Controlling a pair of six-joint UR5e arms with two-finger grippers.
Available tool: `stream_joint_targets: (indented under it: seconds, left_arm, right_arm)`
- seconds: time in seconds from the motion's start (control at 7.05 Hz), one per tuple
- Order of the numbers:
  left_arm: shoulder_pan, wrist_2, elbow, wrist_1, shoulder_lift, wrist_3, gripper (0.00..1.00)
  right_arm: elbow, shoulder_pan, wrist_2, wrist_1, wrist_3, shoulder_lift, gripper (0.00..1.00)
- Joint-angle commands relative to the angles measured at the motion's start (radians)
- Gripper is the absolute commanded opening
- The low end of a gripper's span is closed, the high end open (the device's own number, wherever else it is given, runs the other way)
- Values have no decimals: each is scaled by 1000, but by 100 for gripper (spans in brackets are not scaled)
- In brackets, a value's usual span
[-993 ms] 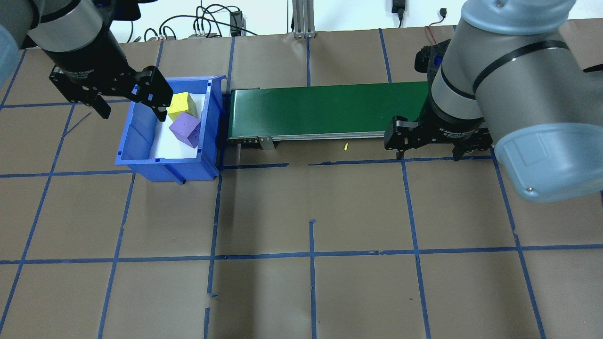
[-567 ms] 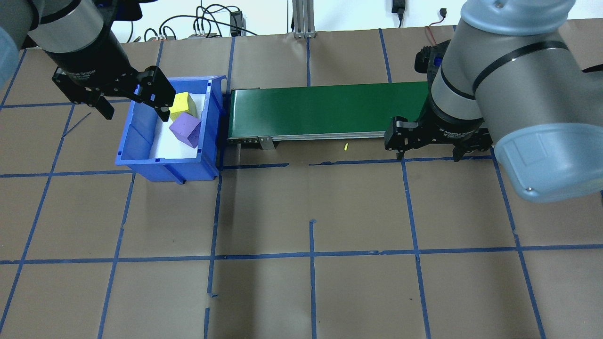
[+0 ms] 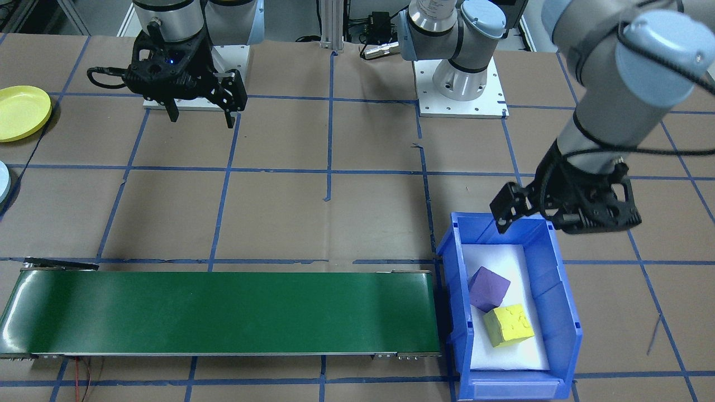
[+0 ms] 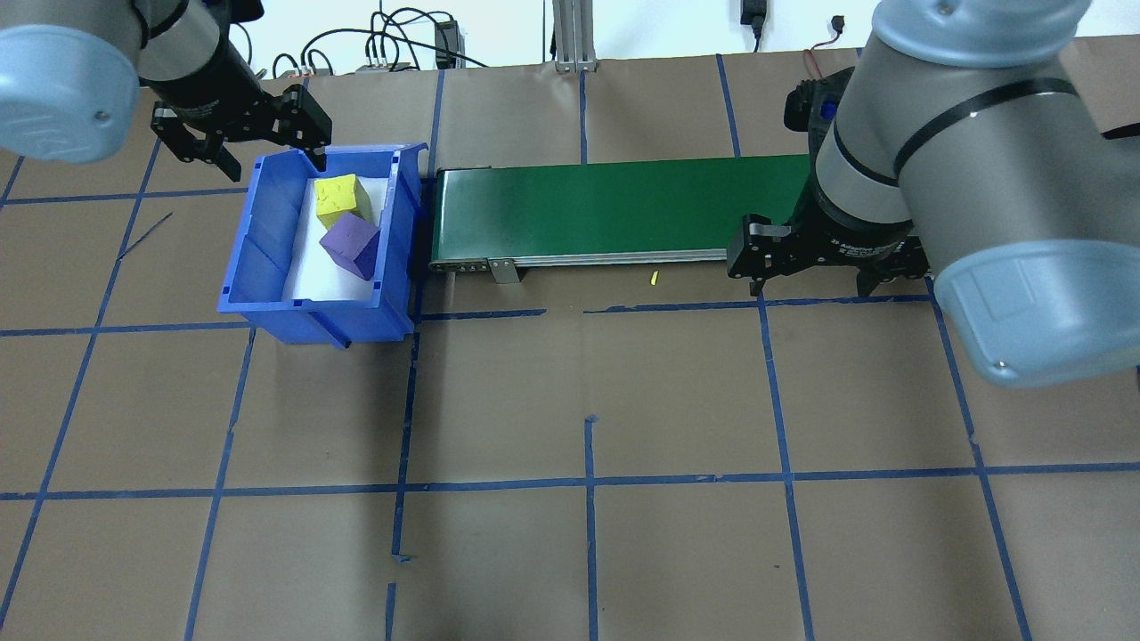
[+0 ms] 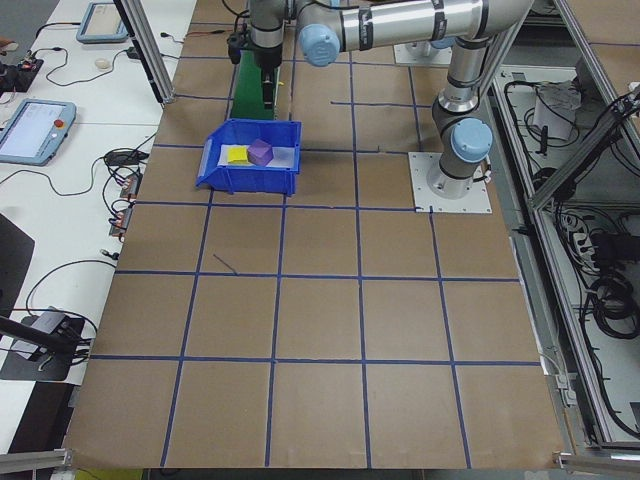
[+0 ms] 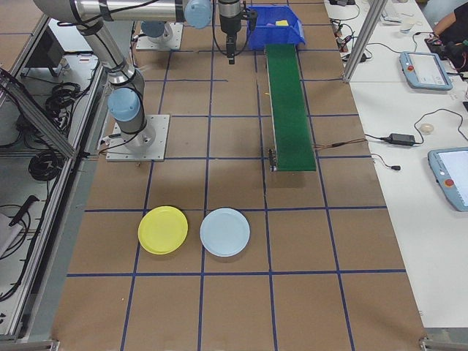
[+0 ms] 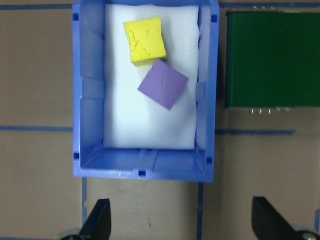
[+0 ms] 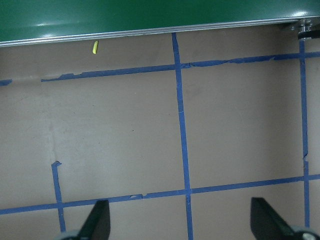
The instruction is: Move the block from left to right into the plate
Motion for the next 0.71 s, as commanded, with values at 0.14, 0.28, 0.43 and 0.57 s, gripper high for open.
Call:
stream_joint_targets:
  seconds: [0.14,0.28,0.43,0.57]
  left_arm:
    - [11,-10,-12,129,-152,-188,100]
    - [11,-10,-20,143,-177,-269,100]
    - [11,-8,-33,188,-211,-312,100]
    - [11,-8,-49,204,-222,-348,100]
  right_arm:
    - [3,10,-9,32,-6,-13,100]
    - [12,16,5,30,-5,-13,100]
    - [11,21,6,30,-5,-7,100]
    - [9,21,6,30,-3,-2,100]
